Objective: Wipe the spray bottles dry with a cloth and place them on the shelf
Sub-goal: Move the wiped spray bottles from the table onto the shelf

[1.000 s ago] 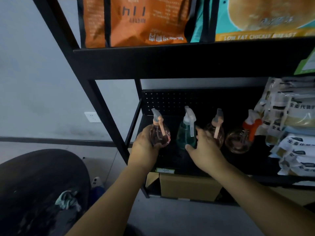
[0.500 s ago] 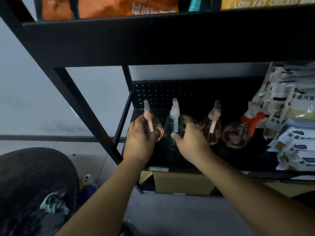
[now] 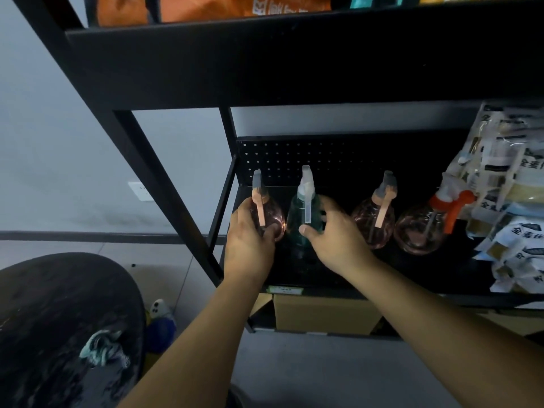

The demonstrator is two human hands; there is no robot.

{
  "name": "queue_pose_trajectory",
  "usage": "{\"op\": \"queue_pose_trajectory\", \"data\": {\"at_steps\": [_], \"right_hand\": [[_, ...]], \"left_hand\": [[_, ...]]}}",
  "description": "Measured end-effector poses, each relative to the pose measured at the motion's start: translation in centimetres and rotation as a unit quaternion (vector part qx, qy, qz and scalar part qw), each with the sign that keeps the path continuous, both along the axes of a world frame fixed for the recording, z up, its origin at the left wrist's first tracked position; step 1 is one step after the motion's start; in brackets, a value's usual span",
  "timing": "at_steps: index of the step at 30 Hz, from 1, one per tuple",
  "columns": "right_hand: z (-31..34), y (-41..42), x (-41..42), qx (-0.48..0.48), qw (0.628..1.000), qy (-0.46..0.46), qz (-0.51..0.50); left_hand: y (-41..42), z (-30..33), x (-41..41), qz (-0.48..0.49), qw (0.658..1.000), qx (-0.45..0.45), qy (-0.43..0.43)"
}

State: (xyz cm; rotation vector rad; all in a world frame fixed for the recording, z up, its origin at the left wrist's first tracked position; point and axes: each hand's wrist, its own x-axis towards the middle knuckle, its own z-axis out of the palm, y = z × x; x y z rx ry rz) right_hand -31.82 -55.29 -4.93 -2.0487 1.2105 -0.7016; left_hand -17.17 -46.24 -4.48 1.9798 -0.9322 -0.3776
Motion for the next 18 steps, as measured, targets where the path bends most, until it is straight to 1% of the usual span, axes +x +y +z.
{"op": "queue_pose_trajectory", "data": {"at_steps": [6, 11, 18], "right_hand": [[0.2, 0.2, 1.3, 0.005, 1.0, 0.005, 0.012], [0.3, 0.5, 1.7, 0.009, 1.0, 0.012, 0.009], [0.5, 0.7, 2.0, 0.019, 1.0, 0.013, 0.006]], "left_hand": [[0.4, -0.2, 0.8, 0.009, 1.0, -0.007, 0.0], [0.5, -0.2, 1.0, 0.011, 1.0, -0.002, -0.018], [0.4, -0.1, 1.2, 0.013, 1.0, 0.001, -0.012]]}}
